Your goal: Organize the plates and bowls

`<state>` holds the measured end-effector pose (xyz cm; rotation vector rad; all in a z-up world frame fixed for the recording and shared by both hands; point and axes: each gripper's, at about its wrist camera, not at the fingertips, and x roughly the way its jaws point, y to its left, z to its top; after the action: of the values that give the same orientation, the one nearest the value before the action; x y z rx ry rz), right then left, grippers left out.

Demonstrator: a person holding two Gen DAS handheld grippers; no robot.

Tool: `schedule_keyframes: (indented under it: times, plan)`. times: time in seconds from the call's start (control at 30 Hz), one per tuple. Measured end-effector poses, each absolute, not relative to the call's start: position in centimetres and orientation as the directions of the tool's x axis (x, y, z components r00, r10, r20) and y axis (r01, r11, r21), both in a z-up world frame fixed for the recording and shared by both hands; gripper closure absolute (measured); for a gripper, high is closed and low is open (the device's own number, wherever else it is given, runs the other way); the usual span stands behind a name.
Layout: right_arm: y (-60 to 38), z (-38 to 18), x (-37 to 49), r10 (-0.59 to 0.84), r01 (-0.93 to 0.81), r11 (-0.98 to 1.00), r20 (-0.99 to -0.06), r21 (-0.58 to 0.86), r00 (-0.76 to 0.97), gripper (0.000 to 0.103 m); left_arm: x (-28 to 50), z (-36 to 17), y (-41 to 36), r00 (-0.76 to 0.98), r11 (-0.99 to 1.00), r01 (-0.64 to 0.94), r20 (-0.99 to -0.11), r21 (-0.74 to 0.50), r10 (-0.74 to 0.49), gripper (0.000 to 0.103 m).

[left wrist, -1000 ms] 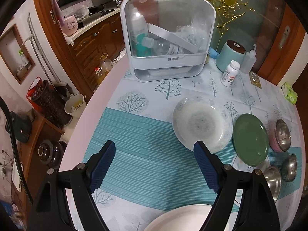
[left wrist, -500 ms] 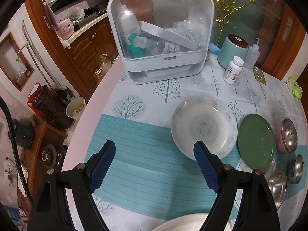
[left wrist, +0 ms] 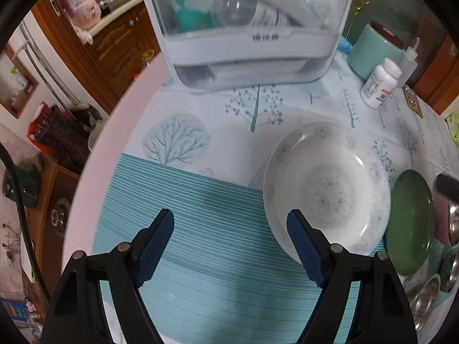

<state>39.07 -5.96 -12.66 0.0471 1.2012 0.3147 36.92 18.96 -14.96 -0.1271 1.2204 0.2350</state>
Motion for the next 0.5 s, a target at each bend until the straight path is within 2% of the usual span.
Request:
schedule_keyframes:
  times: [0.07,0.13,0.3,0.5]
  plan:
    - [-5.0,-14.5,39.8,0.275,-0.229,0.950,-0.918,0.213,0.285,0.058,37.4,-16.4,19.3,0.304,0.967,-0.253,-0.949,0.008,0.088,0.026]
    - [-4.4,-16.0,40.3,0.275,-0.243,0.946,-0.926,0.214,0.257,0.067,37.9,-17.6,19.6,0.287,0.967,-0.253,-0.956,-0.016,0.059,0.033]
    - [-3.6,-19.0,41.6,0.275,-0.253,0.942,-0.937,0.218,0.214,0.077,38.9,-19.8,19.6,0.264,0.967,-0.241,-0.964,-0.077,-0.011,0.044]
    - [-3.0,-21.4,42.4,0.266,-0.259,0.942,-0.946,0.214,0.183,0.090,39.5,-21.1,19.6,0.256,0.962,-0.218,-0.961,-0.166,-0.108,0.071]
